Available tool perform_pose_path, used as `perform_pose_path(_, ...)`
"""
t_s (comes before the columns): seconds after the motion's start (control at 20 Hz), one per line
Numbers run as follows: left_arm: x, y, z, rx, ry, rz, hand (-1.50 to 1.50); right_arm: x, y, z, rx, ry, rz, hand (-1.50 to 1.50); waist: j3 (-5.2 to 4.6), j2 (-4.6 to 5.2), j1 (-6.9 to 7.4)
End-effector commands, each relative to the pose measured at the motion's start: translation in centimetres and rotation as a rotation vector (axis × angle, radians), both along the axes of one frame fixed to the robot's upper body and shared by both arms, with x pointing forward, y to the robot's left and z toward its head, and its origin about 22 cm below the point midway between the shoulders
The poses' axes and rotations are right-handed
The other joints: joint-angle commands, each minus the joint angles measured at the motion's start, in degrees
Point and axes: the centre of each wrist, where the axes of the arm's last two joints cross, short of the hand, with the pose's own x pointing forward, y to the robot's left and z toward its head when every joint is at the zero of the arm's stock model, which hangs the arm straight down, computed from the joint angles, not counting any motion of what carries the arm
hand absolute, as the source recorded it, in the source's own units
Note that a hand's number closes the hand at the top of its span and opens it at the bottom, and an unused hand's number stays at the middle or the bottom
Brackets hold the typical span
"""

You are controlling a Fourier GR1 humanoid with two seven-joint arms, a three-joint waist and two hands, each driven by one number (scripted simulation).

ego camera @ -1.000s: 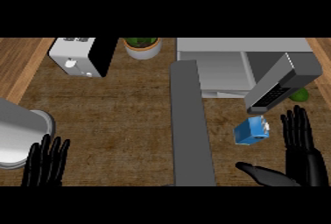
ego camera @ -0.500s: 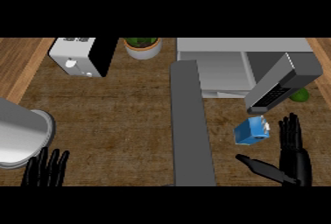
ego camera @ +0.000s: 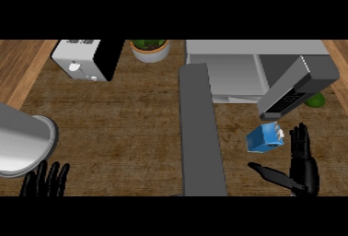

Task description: Pick up the milk, place it into the microwave and close the microwave

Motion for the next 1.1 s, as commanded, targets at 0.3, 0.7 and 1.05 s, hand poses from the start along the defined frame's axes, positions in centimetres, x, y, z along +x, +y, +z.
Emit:
perform_pose_path(0.3, -0.1, 1.6, -0.8, 0.021, -0.003, 0.013, -1.50, 1.6, -0.8, -3.8, -0.026, 0.001, 0.005, -1.50, 0.00, 0.06, 0.18)
perform_pose_path(0.7, -2.3, 0.3, -0.7, -0.006, 0.003, 0.012, -1.50, 2.6, -0.4, -3.8, -0.015, -0.039, 0.066, -1.50, -0.02, -0.02, 0.23)
perform_pose_path(1.05, -0.7, 0.8, -0.8, 0.002, 0.002, -0.001, -1.50, 4.4, -0.5, -2.8, 0.031, -0.036, 0.067, -1.50, -0.03, -0.01, 0.00)
